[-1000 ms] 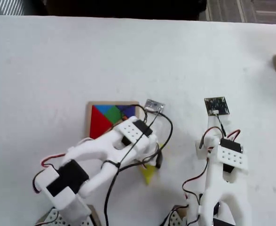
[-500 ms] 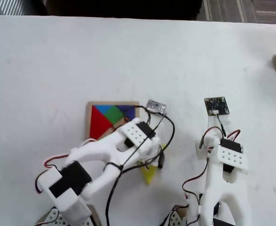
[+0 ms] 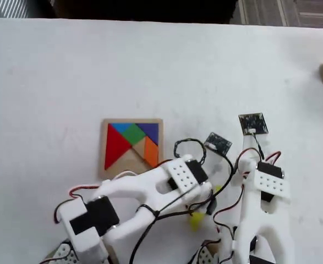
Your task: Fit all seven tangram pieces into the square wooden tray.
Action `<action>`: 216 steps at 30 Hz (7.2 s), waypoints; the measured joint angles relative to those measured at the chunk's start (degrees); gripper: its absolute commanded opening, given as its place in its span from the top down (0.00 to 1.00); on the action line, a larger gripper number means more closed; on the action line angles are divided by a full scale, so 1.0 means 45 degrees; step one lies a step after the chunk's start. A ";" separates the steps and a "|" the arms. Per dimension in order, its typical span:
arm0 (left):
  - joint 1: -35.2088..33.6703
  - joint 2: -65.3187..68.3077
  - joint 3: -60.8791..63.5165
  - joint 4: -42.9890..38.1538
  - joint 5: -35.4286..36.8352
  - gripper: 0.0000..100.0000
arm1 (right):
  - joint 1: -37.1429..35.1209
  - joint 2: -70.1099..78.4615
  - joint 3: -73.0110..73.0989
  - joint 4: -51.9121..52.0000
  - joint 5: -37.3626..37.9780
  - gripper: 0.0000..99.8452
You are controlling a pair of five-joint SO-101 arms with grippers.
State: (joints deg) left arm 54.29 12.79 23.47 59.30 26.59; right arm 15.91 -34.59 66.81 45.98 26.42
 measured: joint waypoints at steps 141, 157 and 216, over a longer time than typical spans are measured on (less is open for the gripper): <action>-0.2344 0.0078 -0.0762 0.0586 -0.5841 0.59 | 0.0000 0.0000 0.0000 0.0000 0.0332 0.98; -0.2833 0.0156 -0.0781 0.0742 -0.7092 0.59 | 0.0000 0.0000 0.0000 0.0000 0.0332 0.98; -0.2442 0.1153 -0.1446 0.0821 -0.5744 0.59 | 0.0000 0.0000 0.0000 0.0000 0.0332 0.98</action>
State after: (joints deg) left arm 43.30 17.98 16.97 62.99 0.75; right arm 15.91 -34.59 66.81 45.98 27.91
